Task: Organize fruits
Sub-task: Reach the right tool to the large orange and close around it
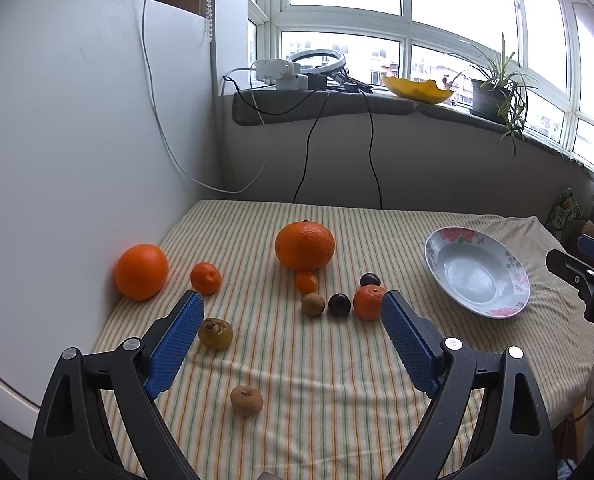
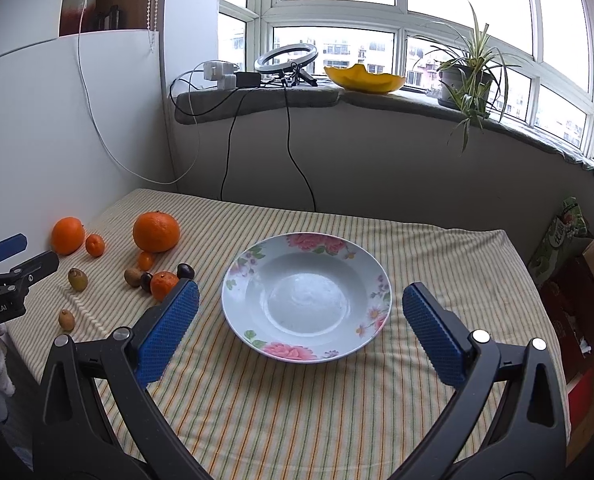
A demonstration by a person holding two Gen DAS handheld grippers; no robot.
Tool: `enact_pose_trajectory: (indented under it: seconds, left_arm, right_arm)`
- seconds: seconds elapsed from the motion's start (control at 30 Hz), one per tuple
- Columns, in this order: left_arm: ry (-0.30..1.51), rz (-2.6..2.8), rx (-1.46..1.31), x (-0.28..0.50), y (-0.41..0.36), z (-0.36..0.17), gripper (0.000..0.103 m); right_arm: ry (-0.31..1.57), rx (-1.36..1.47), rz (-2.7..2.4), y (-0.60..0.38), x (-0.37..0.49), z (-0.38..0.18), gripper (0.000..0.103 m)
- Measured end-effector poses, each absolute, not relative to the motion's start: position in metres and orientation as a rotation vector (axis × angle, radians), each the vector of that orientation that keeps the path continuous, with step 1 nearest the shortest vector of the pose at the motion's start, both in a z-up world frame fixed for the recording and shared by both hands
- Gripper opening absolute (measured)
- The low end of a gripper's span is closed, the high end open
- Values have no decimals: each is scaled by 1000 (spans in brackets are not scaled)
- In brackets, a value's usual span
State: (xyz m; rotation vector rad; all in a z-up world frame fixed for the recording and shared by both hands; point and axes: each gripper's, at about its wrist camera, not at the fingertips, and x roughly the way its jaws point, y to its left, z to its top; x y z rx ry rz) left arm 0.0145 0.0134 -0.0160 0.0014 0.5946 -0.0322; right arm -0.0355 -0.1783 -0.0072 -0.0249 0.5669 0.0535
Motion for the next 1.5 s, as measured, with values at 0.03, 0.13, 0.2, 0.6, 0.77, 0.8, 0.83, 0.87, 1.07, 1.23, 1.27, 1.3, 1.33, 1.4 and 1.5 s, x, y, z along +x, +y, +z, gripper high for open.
enact_pose_trajectory:
  seconds: [0.03,0.13,0.2,0.6,0.77,0.8,0.83,0.87,1.07,1.23,1.27,1.3,1.33,1.4,1.5]
  left_arm:
    - [596,-34,0,16,14,-17,90]
    - [606,-40,-4,23,18,-20,90]
    - [618,-47,-10,28,22,-22,90]
    - [718,-167,-116,83,42,-37,86]
    - [763,-223,-168,109,46,-43,85]
    - [774,-233,-182,114,46,-44,85]
    - [783,-242,-192,119,47,-45,84]
    - [794,-247,-199,124,46,-47,83]
    - [842,-280,-214,147,41,-54,82]
    - [871,-296,-221,159,38,-59,81]
    - [879,-297,-222,163,38,-61,81]
    - [887,-295,-226,165,38,-63,80]
    - [895,-296,-233,168,39,-65,79]
    - [907,-300,-250,172,41,-68,77]
    - [917,-301,-265,178,42,-71,76]
  right_arm:
    - [571,-28,60,-177,-33,-7,103]
    - [577,-33,77,-171,-24,-7,103]
    - [584,-37,99,-166,-17,-7,103]
    - [682,18,276,-134,43,-8,103]
    - [749,35,337,-121,77,-8,103]
    - [769,38,349,-119,85,-9,103]
    - [786,45,365,-117,92,-10,103]
    - [800,48,377,-114,99,-11,103]
    - [934,117,438,-101,144,-29,103]
    - [1053,247,515,-92,176,-48,103]
    - [1066,258,525,-89,180,-50,103]
    - [1078,265,532,-86,183,-53,103]
    - [1088,273,538,-83,187,-55,103]
    - [1109,297,552,-78,194,-59,102]
    - [1154,350,581,-74,203,-68,98]
